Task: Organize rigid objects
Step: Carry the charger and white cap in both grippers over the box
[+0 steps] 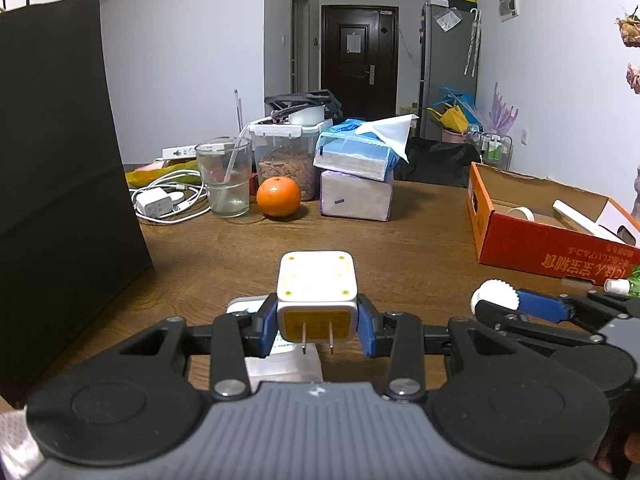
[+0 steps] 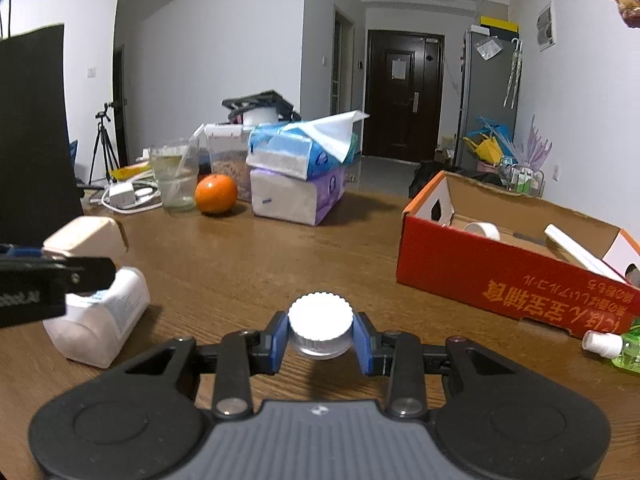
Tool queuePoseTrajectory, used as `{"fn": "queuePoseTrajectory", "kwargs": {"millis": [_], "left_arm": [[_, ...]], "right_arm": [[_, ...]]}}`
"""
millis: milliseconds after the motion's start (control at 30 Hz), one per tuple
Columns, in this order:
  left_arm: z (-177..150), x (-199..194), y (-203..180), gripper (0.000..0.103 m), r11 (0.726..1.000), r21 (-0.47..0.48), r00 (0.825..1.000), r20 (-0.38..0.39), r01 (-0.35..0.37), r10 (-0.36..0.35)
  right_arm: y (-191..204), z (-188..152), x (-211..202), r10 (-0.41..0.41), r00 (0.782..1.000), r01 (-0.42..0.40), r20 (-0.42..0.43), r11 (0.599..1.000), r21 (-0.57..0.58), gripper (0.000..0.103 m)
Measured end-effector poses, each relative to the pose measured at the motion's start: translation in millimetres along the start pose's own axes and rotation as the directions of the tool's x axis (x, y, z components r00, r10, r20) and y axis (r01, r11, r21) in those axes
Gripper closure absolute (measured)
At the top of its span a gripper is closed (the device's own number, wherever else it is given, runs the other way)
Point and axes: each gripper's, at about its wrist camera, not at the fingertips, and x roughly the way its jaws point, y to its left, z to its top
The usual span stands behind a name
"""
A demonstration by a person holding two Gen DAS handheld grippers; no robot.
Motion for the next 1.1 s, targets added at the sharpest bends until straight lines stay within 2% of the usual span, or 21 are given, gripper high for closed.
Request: {"fn": "queuePoseTrajectory", "kwargs": {"millis": [300,767,1100], "left_arm": [[8,-3,-18,0.063,1.0,0.02,1.0,0.014,-0.005,0.005],[33,-15,-79,0.063,0.997,0.053,0.996,0.072,0.053,-0.057],[40,-11,-124,0.063,0.993,0.059,0.991,0.08,0.1,-0.105]], "right_arm": [[-20,7,-22,0.001,0.999,-0.002,0.044,0.999,0.032,0.069],[-75,16,-56,-0.052,0.99,0.042,0.128,0.996,0.081,0.069],[-116,19,-70,-0.107,0.982,0.088,0.157,0.989,0.121,0.069]]}}
